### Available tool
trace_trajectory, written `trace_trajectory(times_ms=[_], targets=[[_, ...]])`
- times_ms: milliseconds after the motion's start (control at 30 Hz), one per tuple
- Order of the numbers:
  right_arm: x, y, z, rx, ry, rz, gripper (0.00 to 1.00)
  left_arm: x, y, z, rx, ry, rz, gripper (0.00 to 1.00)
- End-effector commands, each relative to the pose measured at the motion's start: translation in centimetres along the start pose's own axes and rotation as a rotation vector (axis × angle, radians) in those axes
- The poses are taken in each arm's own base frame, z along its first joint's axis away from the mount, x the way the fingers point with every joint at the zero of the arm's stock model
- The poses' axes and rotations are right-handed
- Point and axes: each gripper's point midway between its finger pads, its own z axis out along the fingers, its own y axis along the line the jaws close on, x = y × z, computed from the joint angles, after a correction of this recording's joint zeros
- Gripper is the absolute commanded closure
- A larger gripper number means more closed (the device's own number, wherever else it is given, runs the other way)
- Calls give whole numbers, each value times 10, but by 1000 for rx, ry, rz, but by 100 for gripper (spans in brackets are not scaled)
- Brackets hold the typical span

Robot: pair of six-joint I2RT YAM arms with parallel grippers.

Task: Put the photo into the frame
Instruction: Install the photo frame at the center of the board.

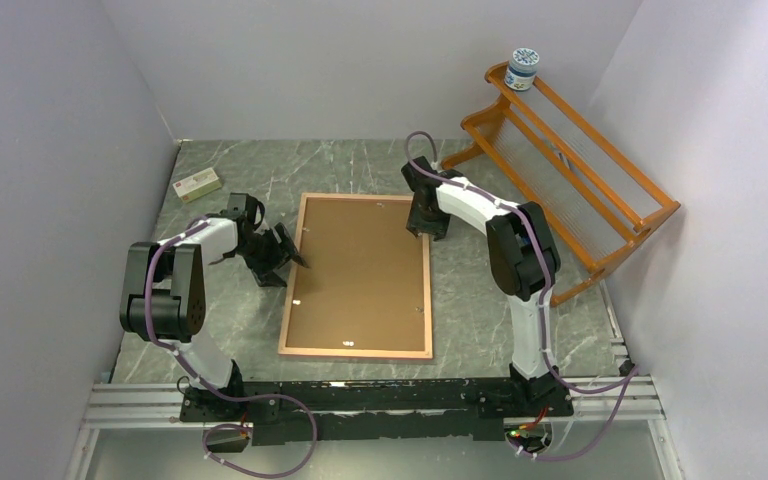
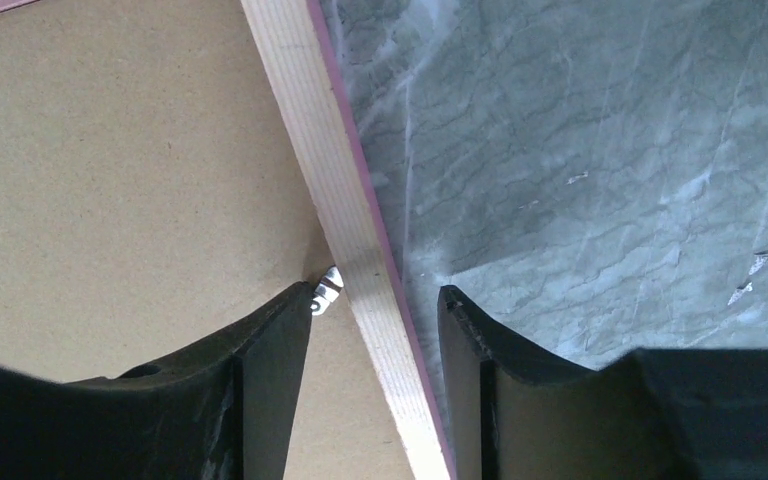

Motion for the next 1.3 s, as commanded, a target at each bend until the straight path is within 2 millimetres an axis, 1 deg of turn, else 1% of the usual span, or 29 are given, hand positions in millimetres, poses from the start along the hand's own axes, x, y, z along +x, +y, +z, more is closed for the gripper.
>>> trace_trajectory(times_ms=[0,100,200,400,567,700,767,833,967,1067,1167,1267], targets=[[36,-19,1,124,110,-26,49,7,6,10,-2,36,-29,23],[41,-17,0,119,125,-21,56,9,5,11,7,43,-31,23],[41,-16,-1,116,124,-11,60,10,4,13,17,51,-33,23],[34,-12,-2,115,101,17,71,11,2,16,34,65,-38,23],[30,-7,-1,100,93,32,83,12,2,17,37,70,-40,24],[27,-3,-2,73,76,39,83,12,2,16,37,70,-38,24],[20,-1,-7,53,47,44,81,12,2,16,36,67,-39,24],[10,3,-15,30,10,48,74,10,2,14,31,60,-35,24],[-20,8,-40,-11,-98,50,59,6,1,8,15,30,-23,24],[-43,14,-56,-40,-170,-2,51,1,0,2,6,2,-10,23],[-63,28,-66,-91,-227,-85,43,-5,-3,-5,-1,-29,6,23],[-77,50,-68,-171,-264,-216,34,-8,-3,-10,-13,-46,20,23]])
